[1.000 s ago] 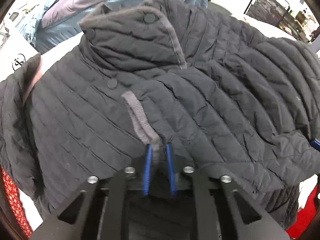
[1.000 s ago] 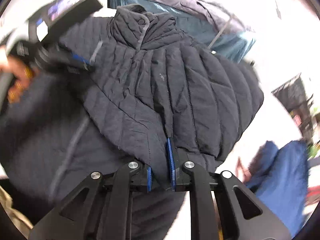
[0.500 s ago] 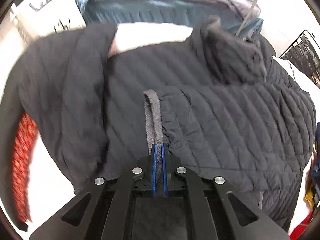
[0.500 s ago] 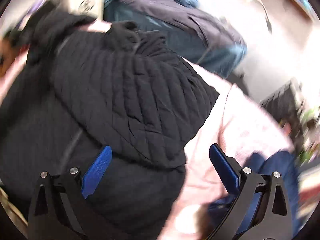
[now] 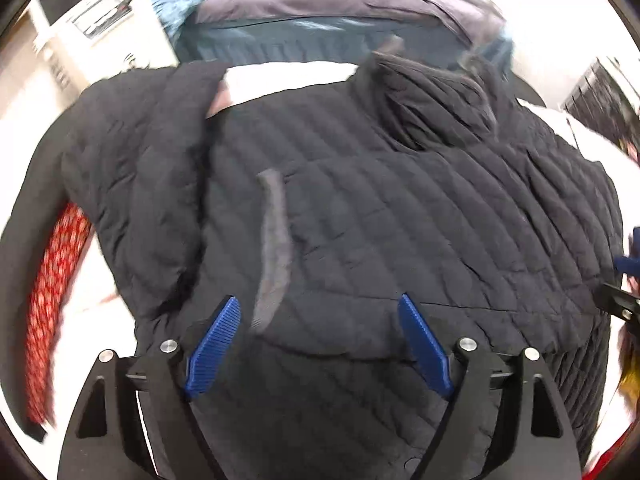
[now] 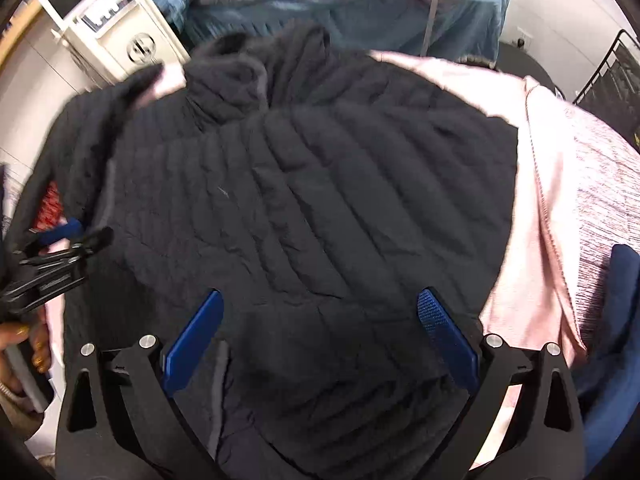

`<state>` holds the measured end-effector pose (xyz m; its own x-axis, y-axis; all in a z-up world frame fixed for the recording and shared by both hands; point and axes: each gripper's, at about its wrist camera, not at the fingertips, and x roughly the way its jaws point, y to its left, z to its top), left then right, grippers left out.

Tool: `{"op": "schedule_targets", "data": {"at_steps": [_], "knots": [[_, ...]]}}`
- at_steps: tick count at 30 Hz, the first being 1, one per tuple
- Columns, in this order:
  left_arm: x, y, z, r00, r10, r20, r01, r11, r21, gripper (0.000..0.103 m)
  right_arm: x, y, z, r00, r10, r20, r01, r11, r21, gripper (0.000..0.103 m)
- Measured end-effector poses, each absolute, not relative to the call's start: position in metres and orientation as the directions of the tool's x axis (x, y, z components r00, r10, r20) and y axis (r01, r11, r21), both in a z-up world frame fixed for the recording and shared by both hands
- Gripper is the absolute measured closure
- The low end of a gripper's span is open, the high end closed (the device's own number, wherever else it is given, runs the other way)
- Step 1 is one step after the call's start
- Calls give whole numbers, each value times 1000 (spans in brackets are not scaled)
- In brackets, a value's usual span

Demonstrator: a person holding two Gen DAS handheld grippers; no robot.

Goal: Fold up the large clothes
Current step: 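Fold the sleeve across the jacket front and release both grippers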

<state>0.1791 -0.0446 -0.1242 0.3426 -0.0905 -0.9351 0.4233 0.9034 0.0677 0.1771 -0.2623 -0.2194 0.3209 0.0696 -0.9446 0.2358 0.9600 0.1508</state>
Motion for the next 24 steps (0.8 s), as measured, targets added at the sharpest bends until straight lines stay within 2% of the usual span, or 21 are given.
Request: {"op": "schedule_targets", "data": {"at_steps": [5,9,12,19,24], "knots": [[194,-67,-159,258,-49,-965,446,892,74,22,200,-252,-257,206,-10,-978,219,975,36,6],[201,-55,-183,213,-25,-977,403,913,64,5,209,-247,-289,133,-36,-990,201,980,-9,5],[212,-46,-195,158,-69,-985,379,925,-4,5,212,-243,-297,126,-48,-991,194,981,-23,5],[223,-40,-201,173,-31,-984,386,922,39,5,221,-230,-304,95,-103,-990,218,973,-80,4],[216,-43,-197,183,-29,-983,383,923,44,5,216,-225,-304,119,-97,-988,227,972,-68,4]]}}
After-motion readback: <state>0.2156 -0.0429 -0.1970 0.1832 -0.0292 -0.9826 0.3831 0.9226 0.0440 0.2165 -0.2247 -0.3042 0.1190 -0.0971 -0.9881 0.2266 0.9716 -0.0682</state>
